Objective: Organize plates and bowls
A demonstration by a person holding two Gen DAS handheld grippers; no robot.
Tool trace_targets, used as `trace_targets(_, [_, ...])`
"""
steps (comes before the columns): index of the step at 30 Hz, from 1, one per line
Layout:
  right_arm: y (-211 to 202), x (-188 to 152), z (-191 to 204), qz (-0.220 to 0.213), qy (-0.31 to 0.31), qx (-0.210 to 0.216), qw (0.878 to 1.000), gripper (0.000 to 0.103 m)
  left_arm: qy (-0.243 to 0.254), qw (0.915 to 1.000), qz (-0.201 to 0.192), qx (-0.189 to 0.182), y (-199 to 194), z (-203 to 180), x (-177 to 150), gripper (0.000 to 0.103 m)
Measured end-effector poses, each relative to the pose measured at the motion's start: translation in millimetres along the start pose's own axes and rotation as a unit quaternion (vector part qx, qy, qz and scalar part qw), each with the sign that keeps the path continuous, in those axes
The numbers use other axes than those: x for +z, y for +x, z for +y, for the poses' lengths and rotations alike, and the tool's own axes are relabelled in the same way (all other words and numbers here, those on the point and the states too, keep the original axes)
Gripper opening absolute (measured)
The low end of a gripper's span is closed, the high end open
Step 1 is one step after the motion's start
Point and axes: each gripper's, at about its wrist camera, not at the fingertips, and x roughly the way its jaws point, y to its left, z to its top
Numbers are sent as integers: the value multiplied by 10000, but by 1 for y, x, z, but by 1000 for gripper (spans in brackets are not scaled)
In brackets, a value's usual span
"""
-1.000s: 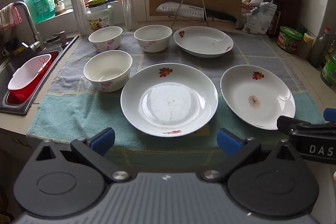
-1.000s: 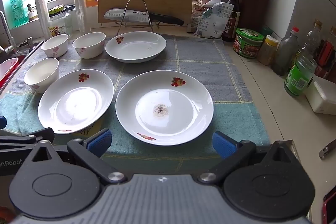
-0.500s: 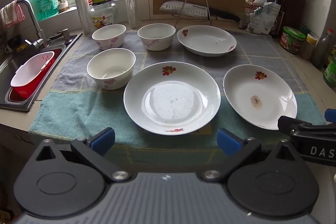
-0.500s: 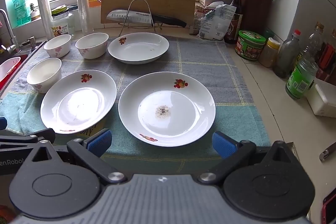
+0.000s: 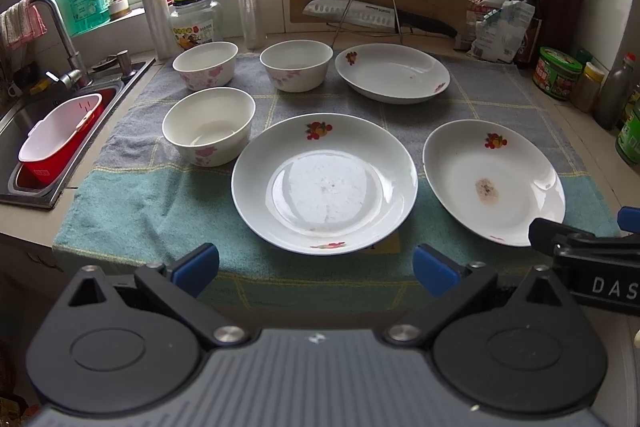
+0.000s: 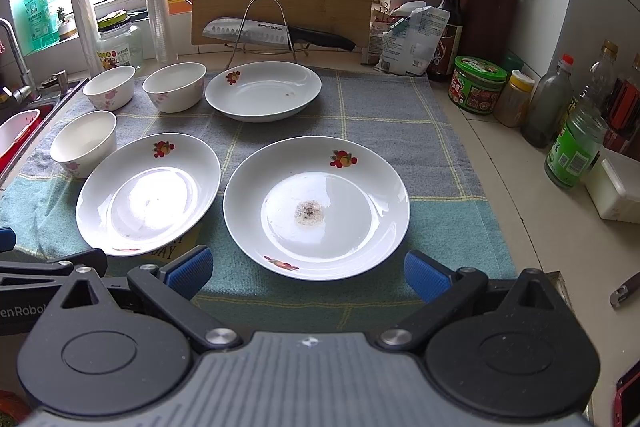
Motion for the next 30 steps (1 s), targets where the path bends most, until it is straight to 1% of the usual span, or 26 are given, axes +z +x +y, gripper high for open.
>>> trace_targets(30, [0,3,-7,-61,10,71,10000,103,-29,10000,11,46,-3,-6,5,102])
